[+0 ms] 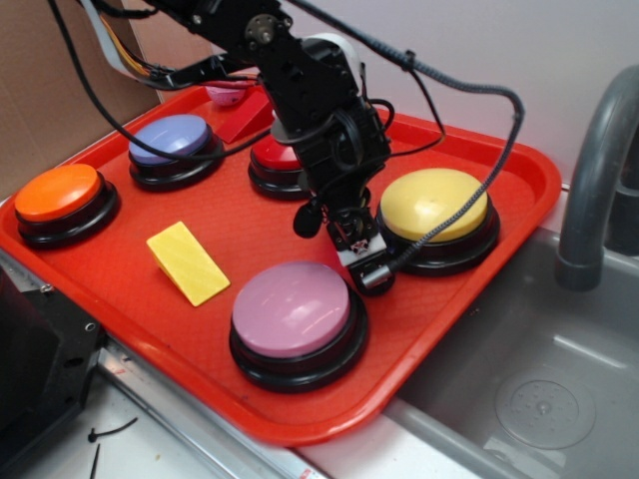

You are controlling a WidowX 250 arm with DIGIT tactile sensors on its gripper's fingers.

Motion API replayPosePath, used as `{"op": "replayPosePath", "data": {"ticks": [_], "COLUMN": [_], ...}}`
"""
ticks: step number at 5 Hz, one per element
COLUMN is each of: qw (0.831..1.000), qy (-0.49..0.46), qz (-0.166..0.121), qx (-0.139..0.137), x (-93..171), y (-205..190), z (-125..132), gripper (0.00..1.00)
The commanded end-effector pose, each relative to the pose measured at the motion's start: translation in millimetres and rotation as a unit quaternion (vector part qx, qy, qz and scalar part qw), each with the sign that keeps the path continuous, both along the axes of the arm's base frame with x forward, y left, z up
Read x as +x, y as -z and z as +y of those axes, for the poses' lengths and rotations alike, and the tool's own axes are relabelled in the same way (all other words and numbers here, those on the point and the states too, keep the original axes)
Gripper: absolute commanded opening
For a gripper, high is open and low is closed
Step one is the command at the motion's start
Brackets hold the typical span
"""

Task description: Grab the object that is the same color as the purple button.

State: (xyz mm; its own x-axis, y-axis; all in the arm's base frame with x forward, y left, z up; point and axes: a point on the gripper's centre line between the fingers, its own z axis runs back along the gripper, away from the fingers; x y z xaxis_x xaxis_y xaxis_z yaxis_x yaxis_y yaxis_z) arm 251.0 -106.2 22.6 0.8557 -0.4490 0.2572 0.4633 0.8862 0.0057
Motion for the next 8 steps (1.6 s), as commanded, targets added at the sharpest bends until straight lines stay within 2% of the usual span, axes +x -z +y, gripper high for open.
{"op": "replayPosePath", "data": {"ticks": [1,3,4,5,6,7,8], "qw": [0.999,0.998,0.993,0.989,0.98,0.968,0.963], "qy": [-0.024,-0.053,-0.113,-0.147,-0.188,-0.224,-0.244], "qz": [-0.021,-0.012,0.006,0.037,0.063,0.097,0.1], "qx": [-0.01,-0.016,-0.017,-0.003,0.02,0.051,0.051], "x": [12,11,1,-11,-36,-53,-64], "y": [-11,-27,-77,-121,-156,-171,-176], "z": [5,17,37,55,71,80,88], "gripper": [0.0,0.0,0.0,0.0,0.0,0.0,0.0]}}
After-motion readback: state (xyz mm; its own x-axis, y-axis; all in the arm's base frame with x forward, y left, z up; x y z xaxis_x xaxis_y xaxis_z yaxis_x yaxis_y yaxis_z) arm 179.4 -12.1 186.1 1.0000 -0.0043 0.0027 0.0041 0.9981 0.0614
